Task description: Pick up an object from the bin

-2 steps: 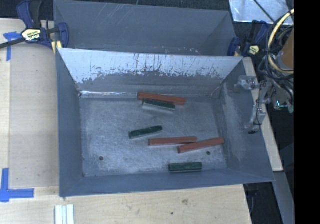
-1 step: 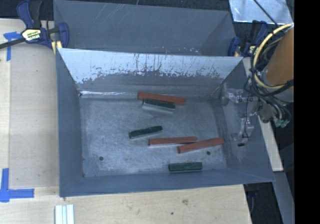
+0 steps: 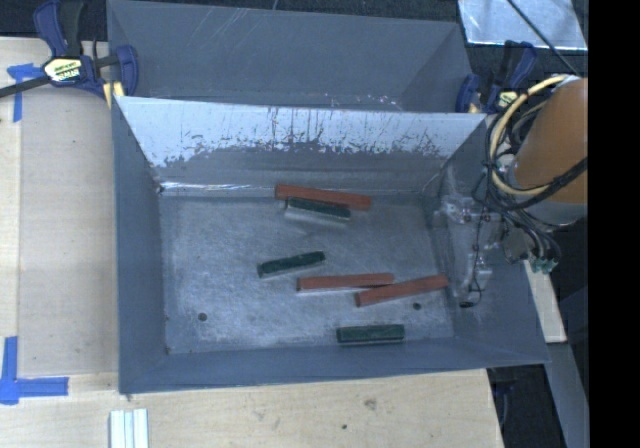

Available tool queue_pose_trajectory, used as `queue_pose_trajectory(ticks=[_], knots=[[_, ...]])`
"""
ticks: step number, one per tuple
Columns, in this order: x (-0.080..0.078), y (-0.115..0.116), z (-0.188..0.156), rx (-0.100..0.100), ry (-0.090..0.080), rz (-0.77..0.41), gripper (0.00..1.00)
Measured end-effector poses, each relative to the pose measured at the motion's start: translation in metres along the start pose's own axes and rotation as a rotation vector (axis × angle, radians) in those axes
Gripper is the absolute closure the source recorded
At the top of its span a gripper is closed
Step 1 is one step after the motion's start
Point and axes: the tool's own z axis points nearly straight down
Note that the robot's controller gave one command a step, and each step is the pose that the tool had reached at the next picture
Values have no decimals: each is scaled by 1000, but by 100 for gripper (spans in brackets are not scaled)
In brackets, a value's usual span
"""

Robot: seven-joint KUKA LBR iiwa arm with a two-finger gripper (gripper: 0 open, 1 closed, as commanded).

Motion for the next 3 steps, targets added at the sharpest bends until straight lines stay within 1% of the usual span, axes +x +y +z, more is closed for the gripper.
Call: queue_pose_trajectory(ticks=[1,2,3], knots=[[2,-1,11,1,0,33,0],[12,4,-20,-3,13,-21,0],[6,30,84,2,-1,-221,100]])
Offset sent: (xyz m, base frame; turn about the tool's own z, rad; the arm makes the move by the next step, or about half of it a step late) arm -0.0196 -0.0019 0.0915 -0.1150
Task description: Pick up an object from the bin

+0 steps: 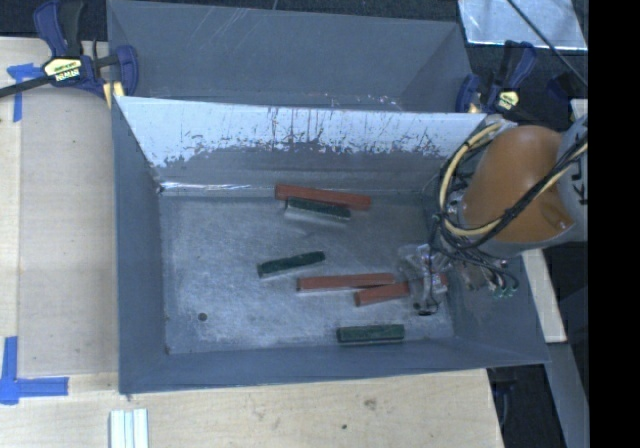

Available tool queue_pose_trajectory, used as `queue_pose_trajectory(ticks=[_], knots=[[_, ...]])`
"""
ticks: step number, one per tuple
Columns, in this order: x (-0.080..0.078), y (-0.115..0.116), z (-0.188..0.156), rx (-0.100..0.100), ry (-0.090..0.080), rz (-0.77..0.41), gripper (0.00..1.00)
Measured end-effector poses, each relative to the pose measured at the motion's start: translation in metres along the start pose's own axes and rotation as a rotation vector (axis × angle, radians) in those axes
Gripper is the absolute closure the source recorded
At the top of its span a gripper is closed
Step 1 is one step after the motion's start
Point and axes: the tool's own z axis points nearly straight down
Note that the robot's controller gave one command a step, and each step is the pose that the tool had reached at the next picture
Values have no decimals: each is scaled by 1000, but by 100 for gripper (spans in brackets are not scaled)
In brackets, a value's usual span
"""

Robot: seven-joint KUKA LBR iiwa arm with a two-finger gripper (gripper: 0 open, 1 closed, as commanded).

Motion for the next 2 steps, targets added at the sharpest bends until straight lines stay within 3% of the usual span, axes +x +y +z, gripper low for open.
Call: queue_pose_trajectory(ticks=[1,2], knots=[[1,1,2,-3,3,-2,0],[0,2,1,-3,1,-3,100]])
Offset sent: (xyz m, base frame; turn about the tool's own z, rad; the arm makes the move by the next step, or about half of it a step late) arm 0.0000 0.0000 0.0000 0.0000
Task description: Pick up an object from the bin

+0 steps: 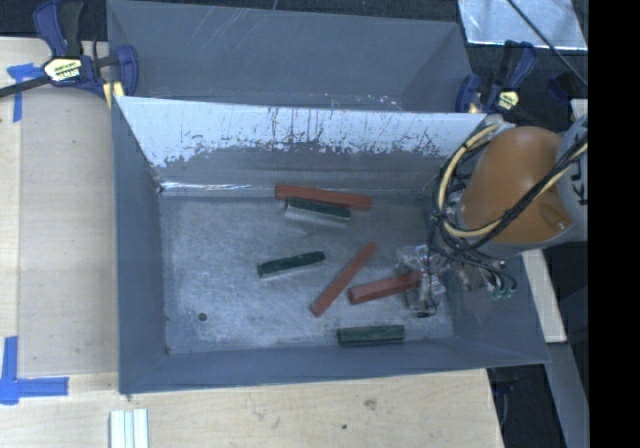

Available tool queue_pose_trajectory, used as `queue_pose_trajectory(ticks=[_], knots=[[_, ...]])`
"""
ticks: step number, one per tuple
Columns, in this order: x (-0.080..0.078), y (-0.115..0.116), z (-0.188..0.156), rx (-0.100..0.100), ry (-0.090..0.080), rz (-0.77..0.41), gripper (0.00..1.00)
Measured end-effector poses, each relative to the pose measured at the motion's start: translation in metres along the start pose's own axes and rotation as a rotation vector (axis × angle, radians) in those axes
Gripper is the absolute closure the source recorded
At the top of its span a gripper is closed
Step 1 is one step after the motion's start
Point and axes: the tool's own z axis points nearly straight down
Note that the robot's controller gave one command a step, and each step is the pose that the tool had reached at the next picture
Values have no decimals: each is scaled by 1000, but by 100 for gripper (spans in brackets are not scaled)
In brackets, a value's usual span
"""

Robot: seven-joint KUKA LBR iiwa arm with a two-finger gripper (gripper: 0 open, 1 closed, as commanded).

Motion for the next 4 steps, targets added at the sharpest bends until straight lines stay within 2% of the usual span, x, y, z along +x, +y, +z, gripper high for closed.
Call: queue_pose_trajectory(ticks=[1,2,3,4], knots=[[0,0,0,0,0,0,100],[-9,-3,-48,-3,7,-62,100],[5,-41,-124,-1,3,-138,100],[6,-32,-146,2,0,-102,100]])
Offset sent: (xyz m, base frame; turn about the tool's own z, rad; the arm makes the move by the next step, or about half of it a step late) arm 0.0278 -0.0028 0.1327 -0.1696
